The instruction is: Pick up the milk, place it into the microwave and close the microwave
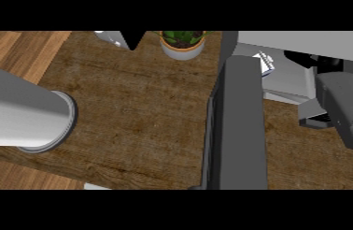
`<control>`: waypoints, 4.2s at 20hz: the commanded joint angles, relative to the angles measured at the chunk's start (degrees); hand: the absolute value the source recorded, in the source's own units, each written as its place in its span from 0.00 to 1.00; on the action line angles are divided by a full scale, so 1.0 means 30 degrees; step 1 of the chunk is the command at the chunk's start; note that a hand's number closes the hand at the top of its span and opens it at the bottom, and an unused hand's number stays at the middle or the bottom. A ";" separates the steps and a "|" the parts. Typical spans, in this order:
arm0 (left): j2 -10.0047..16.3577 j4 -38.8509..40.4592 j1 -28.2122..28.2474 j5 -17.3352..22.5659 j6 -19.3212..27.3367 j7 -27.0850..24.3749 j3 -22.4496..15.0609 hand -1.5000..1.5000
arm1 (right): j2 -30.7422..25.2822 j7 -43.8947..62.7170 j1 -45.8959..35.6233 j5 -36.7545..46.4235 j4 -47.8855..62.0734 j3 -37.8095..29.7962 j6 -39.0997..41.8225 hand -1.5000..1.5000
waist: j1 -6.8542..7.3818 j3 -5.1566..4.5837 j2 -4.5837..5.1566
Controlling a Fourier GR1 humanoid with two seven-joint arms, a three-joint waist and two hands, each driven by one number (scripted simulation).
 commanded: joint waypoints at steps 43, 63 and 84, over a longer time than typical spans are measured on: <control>-0.2724 0.2431 0.0210 -0.4130 -0.2992 -0.1279 -0.3567 0.00 | 0.3162 -0.0165 -0.0870 -0.0068 -0.0186 -0.0430 0.2345 0.00 | -0.2392 -0.0149 -0.1514; -0.4125 0.5672 -0.0669 -1.2787 -0.4341 -0.4782 -0.8445 0.00 | 0.6408 -0.4068 0.4970 -0.2772 -0.1757 -0.1355 1.2004 0.00 | -0.4125 -0.0229 -0.2316; -0.4046 1.3206 -0.6515 -1.9975 -0.0425 -0.8997 -1.2791 1.00 | 0.5291 -0.5896 1.7847 -0.3737 -1.0702 0.0555 1.4273 0.00 | -0.5108 -0.0316 -0.2368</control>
